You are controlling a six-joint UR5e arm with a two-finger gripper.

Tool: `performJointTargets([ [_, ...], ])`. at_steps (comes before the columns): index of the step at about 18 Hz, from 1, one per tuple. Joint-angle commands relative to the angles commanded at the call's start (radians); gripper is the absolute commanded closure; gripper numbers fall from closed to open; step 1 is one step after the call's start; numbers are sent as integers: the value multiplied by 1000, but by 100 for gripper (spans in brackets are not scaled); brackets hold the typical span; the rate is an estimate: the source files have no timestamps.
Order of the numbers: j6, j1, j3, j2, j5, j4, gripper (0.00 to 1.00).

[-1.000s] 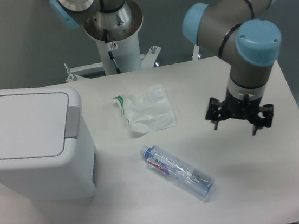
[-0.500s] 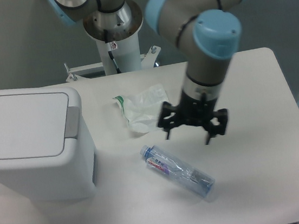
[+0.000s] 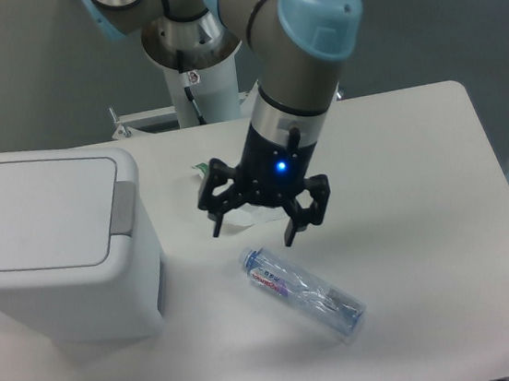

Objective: Open the trash can
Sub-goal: 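Lower the gripper onto the grey button on the trash can lid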

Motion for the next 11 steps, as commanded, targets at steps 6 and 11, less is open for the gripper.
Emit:
performJointTargets([
  [6,-87,-23,8,37,-74,2,0],
  [11,-140,-32,9,52,-91,3,0],
])
